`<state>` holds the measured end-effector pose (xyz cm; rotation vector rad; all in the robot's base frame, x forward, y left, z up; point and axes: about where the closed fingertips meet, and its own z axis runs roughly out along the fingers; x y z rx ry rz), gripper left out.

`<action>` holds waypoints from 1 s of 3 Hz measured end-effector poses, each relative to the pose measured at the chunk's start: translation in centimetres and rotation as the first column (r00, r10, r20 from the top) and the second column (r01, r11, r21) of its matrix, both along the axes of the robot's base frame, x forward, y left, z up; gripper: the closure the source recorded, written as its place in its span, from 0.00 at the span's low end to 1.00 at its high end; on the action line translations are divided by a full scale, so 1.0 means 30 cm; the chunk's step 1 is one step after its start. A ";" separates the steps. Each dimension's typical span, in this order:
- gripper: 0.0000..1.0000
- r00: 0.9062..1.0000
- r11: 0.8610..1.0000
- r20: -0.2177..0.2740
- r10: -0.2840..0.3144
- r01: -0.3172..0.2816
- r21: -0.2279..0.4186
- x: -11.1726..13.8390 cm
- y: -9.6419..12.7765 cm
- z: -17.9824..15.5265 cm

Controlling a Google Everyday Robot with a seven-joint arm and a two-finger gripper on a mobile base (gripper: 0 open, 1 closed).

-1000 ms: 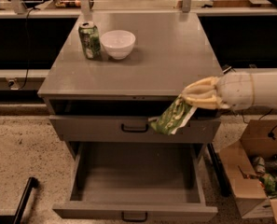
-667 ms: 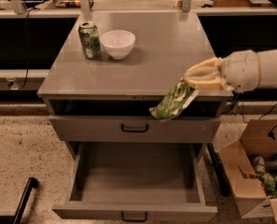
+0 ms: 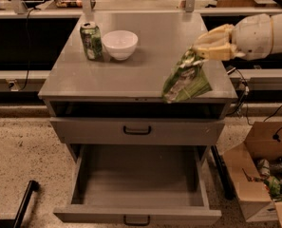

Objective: Pick green jalapeno chip bag from middle drawer and place on counter

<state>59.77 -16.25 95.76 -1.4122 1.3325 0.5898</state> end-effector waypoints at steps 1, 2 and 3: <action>1.00 0.999 0.999 -0.018 -0.045 0.045 0.001 0.103 -0.019 -0.003; 1.00 0.998 0.998 -0.021 -0.065 0.065 0.007 0.199 -0.006 -0.038; 1.00 0.996 0.996 -0.017 -0.091 0.091 0.020 0.282 0.009 -0.052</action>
Offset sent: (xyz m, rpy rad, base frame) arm 0.0956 -0.0047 -0.0227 0.0139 0.0203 -0.0992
